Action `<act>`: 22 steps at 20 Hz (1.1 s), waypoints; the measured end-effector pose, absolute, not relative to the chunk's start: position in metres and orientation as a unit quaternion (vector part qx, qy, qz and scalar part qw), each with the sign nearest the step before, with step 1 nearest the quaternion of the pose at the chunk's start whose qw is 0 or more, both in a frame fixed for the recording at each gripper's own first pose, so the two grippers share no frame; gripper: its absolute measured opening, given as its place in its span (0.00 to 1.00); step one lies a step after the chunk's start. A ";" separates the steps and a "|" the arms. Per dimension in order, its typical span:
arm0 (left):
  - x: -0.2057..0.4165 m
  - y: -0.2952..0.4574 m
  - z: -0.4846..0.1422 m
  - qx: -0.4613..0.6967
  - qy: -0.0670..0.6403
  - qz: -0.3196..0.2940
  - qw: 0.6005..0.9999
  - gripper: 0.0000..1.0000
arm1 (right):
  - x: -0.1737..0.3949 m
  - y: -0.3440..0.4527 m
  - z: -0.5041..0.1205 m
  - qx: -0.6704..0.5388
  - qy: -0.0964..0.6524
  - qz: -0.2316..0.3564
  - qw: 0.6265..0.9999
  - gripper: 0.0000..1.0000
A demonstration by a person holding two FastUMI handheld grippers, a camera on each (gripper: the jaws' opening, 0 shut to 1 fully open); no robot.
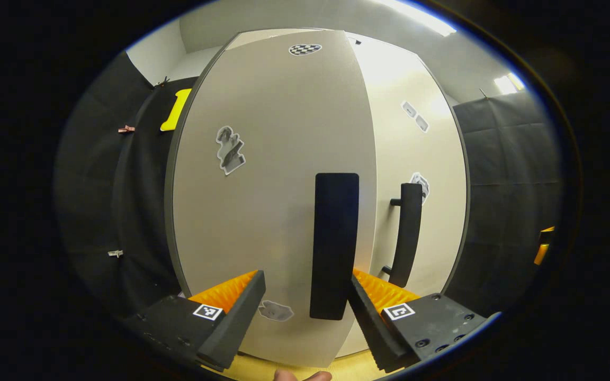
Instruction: Grasp the bottle in the cabinet with the left hand and place it on the coaster, then close the right door with the right hand and the left door with the left hand.
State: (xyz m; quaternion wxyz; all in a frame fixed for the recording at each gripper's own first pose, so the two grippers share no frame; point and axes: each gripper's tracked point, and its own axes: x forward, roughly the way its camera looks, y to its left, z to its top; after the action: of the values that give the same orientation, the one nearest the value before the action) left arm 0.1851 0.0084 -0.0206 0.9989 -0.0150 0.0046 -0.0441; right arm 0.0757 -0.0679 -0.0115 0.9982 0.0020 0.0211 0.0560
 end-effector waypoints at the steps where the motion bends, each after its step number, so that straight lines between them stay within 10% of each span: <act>1: 0.183 0.009 -0.020 -0.013 0.006 -0.043 0.999 0.95 | 0.076 -0.066 -0.010 0.004 0.020 0.058 0.998 0.96; 22: 0.041 0.018 0.008 0.004 0.009 -0.070 0.998 0.95 | 0.052 -0.016 0.019 0.026 -0.008 0.068 0.997 0.96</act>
State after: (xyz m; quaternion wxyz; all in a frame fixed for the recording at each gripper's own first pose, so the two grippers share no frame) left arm 0.0408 0.0182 0.0081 0.9975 0.0040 0.0087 -0.0695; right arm 0.0516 -0.0164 0.0188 0.9973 0.0257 -0.0081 0.0683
